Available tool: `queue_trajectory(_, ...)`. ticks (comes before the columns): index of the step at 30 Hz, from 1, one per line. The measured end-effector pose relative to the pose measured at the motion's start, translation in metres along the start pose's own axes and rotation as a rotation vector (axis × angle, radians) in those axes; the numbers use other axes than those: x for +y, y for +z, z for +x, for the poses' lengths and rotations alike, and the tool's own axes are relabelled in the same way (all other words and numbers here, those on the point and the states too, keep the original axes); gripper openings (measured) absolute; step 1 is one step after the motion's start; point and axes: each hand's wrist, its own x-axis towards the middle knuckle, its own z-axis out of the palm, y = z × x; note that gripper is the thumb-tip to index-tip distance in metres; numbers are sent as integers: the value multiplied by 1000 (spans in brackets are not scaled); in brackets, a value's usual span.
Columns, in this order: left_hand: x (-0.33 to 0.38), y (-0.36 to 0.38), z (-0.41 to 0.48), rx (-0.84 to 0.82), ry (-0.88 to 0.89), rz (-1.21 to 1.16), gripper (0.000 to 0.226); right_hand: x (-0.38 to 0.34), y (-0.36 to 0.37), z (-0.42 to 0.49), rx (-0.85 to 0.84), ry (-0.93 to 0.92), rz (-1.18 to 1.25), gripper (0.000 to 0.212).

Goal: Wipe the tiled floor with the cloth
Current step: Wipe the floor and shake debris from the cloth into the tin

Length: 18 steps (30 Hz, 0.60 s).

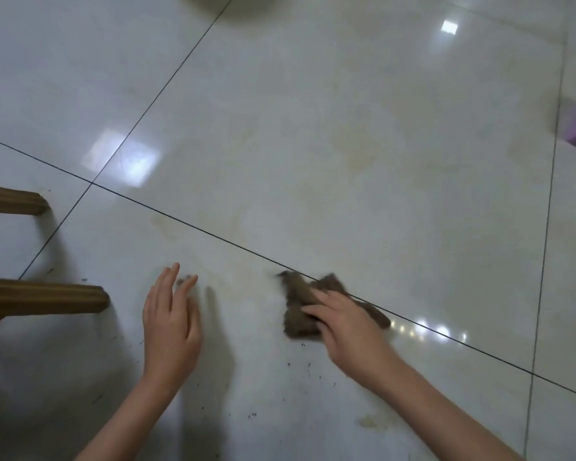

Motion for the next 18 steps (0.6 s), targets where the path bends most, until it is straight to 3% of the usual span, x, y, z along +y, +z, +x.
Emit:
queue_trajectory(3,4,0,-7,-30,6,-18,39,23,-6,-31,-146,222,-235,51)
queue_trajectory(8,13,2,-10,-56,16,-42,39,27,-5,-80,-200,592,-394,53)
queue_trajectory(13,17,1,-13,-59,6,-54,39,-14,26,-69,-213,620,-140,64)
queue_trajectory(18,15,-4,-20,-40,-10,-62,37,-61,40,6,-180,457,108,85)
